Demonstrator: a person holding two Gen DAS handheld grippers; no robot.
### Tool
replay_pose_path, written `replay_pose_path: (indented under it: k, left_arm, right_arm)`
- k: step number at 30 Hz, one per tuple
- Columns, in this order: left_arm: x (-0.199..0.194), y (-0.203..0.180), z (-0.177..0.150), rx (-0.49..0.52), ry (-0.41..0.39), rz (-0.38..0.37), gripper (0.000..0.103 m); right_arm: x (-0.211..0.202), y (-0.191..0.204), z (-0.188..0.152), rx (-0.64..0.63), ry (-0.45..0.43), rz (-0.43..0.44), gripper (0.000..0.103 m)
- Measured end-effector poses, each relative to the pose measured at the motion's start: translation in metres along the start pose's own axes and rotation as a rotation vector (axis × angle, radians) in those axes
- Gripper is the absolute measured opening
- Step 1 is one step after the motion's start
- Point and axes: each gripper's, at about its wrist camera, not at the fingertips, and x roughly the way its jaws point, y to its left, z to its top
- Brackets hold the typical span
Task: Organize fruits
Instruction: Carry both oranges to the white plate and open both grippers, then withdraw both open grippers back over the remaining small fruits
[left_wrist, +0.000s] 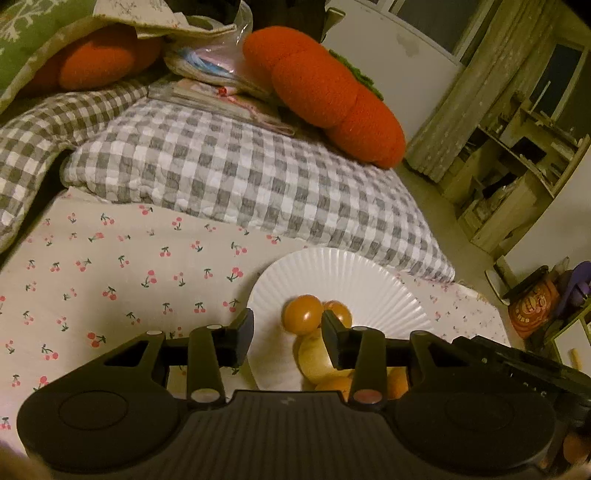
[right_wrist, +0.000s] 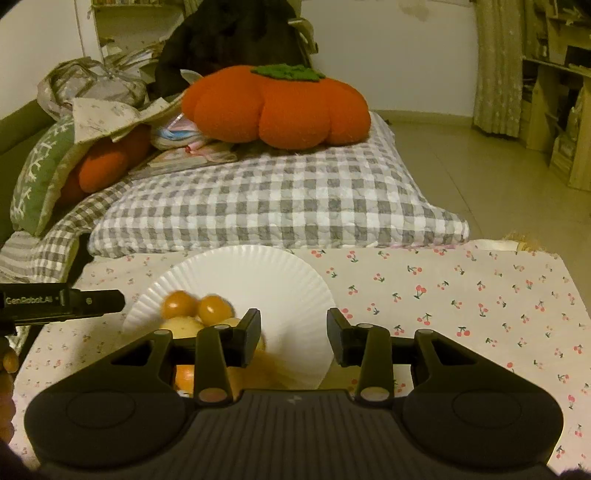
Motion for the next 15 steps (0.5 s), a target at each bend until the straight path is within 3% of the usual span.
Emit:
replay_pose_path:
  k: [7,12,15]
  left_arm:
    - [-0.016,-0.007,-0.006,0.019,0.013,-0.009,0.036]
    - [-0.027,-0.01,-0.016,0.047,0.057,0.051,0.053]
    - [-0.035,-0.01,-0.023,0.06,0.08,0.077,0.055]
  right_arm:
    - [-0.026,0.015,0.002,-0.006,-0.037,0.049,0.048]
    - [-0.039,0.032,-0.006,-0.044,-0.021,0.07,0.054]
    - [-0.045,0.041,-0.013,-0.064,-0.012,0.082,0.056]
